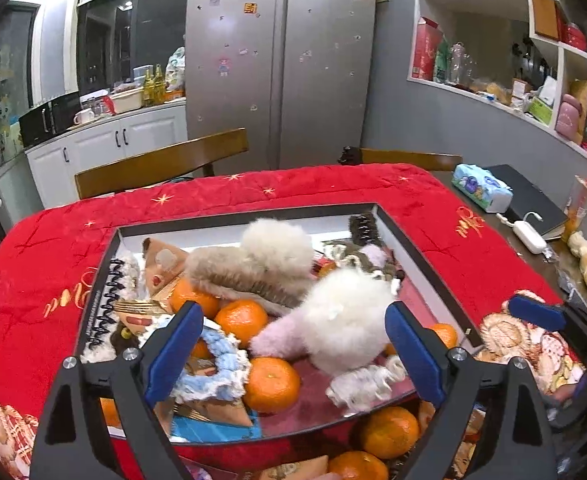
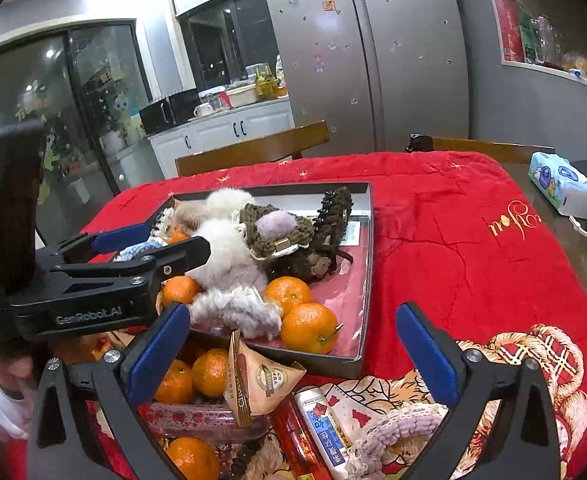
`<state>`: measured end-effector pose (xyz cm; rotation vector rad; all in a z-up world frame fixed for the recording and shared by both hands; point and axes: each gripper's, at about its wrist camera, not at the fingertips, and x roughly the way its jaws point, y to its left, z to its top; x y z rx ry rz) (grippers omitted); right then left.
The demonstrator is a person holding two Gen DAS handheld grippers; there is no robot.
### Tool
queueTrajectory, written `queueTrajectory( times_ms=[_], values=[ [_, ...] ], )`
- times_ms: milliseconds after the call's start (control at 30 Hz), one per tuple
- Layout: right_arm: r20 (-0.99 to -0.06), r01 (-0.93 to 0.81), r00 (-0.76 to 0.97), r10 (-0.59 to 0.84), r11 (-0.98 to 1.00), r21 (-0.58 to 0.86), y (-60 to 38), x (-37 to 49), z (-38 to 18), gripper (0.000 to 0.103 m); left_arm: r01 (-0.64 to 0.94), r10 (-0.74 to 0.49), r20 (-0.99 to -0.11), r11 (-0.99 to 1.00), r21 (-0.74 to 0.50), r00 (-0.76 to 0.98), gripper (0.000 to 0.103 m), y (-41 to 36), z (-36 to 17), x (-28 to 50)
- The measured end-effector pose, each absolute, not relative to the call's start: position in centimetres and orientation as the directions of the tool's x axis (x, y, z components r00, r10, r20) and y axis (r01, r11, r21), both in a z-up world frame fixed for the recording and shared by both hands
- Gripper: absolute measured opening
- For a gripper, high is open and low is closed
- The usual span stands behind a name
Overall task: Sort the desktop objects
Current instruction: 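Withdraw both open grippers from the box back toward the loose items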
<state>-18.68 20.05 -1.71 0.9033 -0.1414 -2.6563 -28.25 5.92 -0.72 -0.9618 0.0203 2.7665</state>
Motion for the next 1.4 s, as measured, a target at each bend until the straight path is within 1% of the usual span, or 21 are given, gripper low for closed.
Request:
queueTrajectory(
  times_ms=[267, 333, 400, 433, 600, 667, 700, 767, 900, 1033, 1133, 1267, 1400],
  values=[
    [-0.563, 0.253, -0.750, -0.346, -0.938, 0.238, 21.3, -18.9, -1.3, 0.103, -0.203, 0.192, -0.610, -0.978, -0.051, -0.769, 0.094, 5.6, -0.8, -28.4],
    [-0.555, 0.254, -0.757, -0.344, -0.938, 0.236, 21.4, -18.5, -0.9, 0.103, -0.208, 0.195, -0.602, -0.977, -0.049, -0.775, 0.096, 5.6, -0.5, -28.2],
    [-0.541, 0.250, -0.770, -0.337, -0.940, 0.231, 21.4, -18.0, -0.4, 0.103, -0.219, 0.207, -0.598, -0.974, -0.055, -0.774, 0.102, 5.4, -0.3, -27.9],
    [-0.535, 0.253, -0.774, -0.338, -0.940, 0.228, 21.3, -17.8, -0.1, 0.103, -0.223, 0.214, -0.594, -0.973, -0.059, -0.776, 0.102, 5.2, -0.2, -27.6],
    [-0.479, 0.263, -0.815, -0.326, -0.945, 0.196, 21.2, -16.0, 2.0, 0.103, -0.224, 0.198, -0.555, -0.974, -0.022, -0.808, 0.102, 4.3, 0.8, -25.7],
    [-0.455, 0.260, -0.839, -0.299, -0.954, 0.147, 20.7, -15.2, 3.1, 0.103, -0.266, 0.247, -0.520, -0.963, -0.039, -0.818, 0.103, 3.6, 1.4, -24.5],
    [-0.443, 0.258, -0.850, -0.284, -0.959, 0.121, 20.4, -14.8, 3.6, 0.103, -0.271, 0.253, -0.515, -0.962, -0.042, -0.819, 0.103, 3.3, 1.7, -24.1],
    [-0.416, 0.255, -0.867, -0.273, -0.962, 0.099, 20.1, -14.1, 4.4, 0.103, -0.250, 0.225, -0.517, -0.968, -0.022, -0.826, 0.103, 2.5, 2.1, -23.3],
    [-0.376, 0.284, -0.873, -0.312, -0.950, 0.129, 20.3, -12.9, 5.7, 0.103, -0.271, 0.230, -0.511, -0.963, 0.006, -0.828, 0.103, 1.1, 3.5, -21.5],
    [-0.350, 0.294, -0.882, -0.316, -0.949, 0.118, 20.2, -11.5, 6.1, 0.103, -0.243, 0.204, -0.485, -0.970, 0.018, -0.851, 0.103, -0.6, 4.9, -19.4],
    [-0.349, 0.292, -0.883, -0.313, -0.950, 0.115, 20.1, -10.9, 6.0, 0.103, -0.223, 0.191, -0.463, -0.975, 0.015, -0.866, 0.103, -1.7, 5.7, -18.0],
    [-0.363, 0.299, -0.872, -0.327, -0.945, 0.131, 19.9, -10.7, 5.5, 0.103, -0.225, 0.192, -0.463, -0.974, 0.017, -0.865, 0.103, -2.4, 6.0, -16.6],
    [-0.379, 0.308, -0.865, -0.328, -0.944, 0.116, 19.1, -10.6, 4.8, 0.103, -0.231, 0.184, -0.469, -0.972, 0.044, -0.864, 0.103, -2.6, 5.5, -15.7]
  ],
)
